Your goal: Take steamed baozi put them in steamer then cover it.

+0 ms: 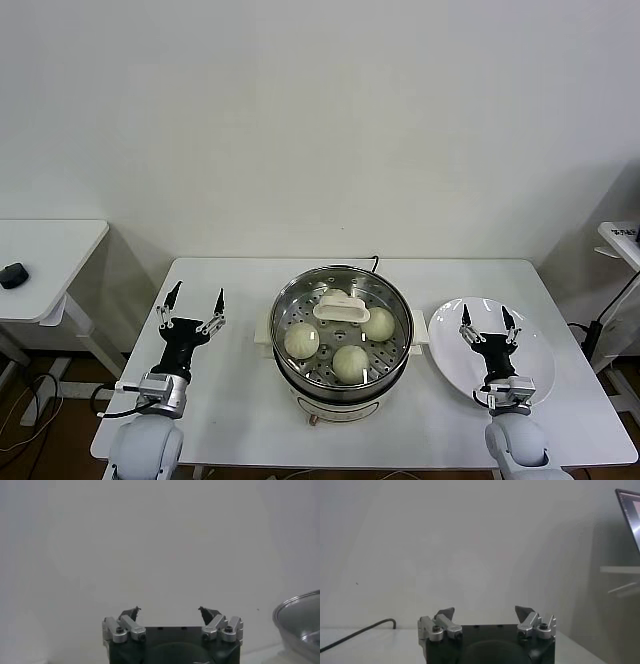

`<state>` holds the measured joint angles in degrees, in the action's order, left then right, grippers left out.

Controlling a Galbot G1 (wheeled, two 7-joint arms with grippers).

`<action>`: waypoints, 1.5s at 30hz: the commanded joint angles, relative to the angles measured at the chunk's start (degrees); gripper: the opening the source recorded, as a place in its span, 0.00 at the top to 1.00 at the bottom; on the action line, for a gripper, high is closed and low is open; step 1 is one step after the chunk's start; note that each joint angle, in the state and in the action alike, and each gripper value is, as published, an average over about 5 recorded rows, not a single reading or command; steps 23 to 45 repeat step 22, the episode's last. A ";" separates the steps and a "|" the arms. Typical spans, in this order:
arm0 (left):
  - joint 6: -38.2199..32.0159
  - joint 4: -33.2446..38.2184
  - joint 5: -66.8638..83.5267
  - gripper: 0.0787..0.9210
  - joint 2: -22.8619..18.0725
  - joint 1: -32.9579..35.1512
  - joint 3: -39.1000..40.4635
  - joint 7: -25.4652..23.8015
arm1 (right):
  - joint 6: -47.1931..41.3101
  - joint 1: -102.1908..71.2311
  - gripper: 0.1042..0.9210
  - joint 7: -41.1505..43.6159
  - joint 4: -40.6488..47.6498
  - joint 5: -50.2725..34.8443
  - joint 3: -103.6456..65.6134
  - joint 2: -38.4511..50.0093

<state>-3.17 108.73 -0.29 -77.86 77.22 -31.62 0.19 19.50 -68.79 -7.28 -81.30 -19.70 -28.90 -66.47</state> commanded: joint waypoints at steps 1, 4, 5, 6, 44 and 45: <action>-2.40 -1.25 2.89 0.12 0.03 2.07 -1.59 -0.42 | -1.10 -0.63 0.12 0.04 -0.78 -0.34 -0.41 0.39; -2.51 -1.18 2.87 0.12 0.00 2.32 -1.50 -0.47 | -1.18 -0.82 0.12 0.04 -0.94 -0.27 -0.57 0.47; -2.52 -1.17 2.87 0.12 -0.02 2.36 -1.46 -0.47 | -1.17 -0.84 0.12 0.03 -0.97 -0.26 -0.58 0.49; -2.54 -1.18 2.87 0.12 -0.04 2.39 -1.42 -0.48 | -1.19 -0.85 0.12 0.02 -1.00 -0.25 -0.58 0.51; -2.58 -1.48 2.81 0.12 0.22 2.38 -1.21 -0.49 | -1.13 -0.46 0.12 -0.26 -0.49 -0.22 -0.36 0.53; -2.58 -1.48 2.81 0.12 0.22 2.38 -1.21 -0.49 | -1.13 -0.46 0.12 -0.26 -0.49 -0.22 -0.36 0.53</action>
